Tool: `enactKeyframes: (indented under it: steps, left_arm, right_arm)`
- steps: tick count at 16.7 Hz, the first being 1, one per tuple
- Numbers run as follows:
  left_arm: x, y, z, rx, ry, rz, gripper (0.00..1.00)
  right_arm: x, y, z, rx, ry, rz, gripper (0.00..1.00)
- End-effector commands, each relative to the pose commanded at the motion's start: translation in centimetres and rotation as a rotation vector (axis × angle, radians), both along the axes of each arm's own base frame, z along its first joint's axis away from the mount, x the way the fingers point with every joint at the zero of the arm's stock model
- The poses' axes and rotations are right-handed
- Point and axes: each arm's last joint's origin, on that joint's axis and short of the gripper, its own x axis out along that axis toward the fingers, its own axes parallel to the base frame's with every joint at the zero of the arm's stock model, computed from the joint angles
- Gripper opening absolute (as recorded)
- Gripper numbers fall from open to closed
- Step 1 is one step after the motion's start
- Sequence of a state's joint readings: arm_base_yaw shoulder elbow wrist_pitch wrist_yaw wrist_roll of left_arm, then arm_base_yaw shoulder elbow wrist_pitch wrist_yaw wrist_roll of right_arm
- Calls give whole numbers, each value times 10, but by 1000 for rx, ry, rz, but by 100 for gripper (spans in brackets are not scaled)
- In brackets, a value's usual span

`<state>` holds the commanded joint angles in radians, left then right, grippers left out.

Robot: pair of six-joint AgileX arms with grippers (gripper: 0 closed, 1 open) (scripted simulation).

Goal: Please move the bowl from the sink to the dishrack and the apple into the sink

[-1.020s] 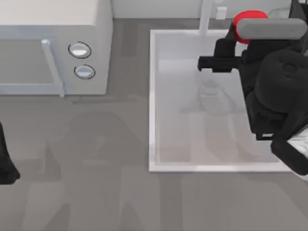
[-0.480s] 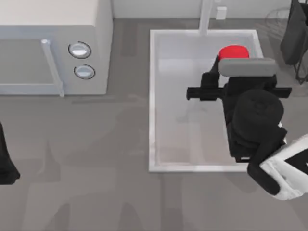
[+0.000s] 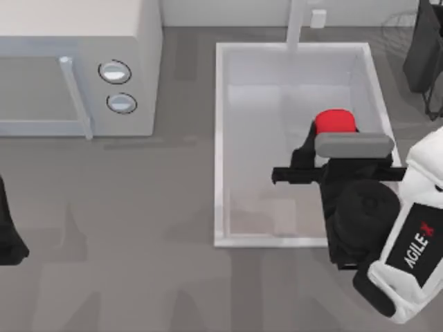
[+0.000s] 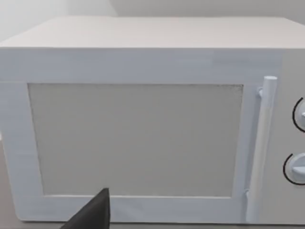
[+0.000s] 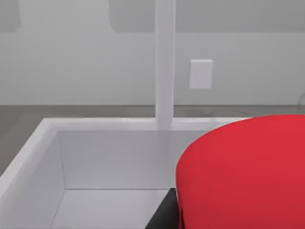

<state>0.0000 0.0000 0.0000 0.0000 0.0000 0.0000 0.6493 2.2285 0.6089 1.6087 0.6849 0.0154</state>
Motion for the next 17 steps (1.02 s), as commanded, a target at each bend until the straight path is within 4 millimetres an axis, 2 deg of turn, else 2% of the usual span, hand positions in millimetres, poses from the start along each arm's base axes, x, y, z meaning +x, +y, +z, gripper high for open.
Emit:
enactKeyframes:
  steps: [4, 17]
  left_arm:
    - [0, 0, 0, 0, 0, 0, 100]
    - [0, 0, 0, 0, 0, 0, 100]
  right_arm:
    - [0, 0, -1, 1, -1, 0, 0]
    - [0, 0, -1, 1, -1, 0, 98]
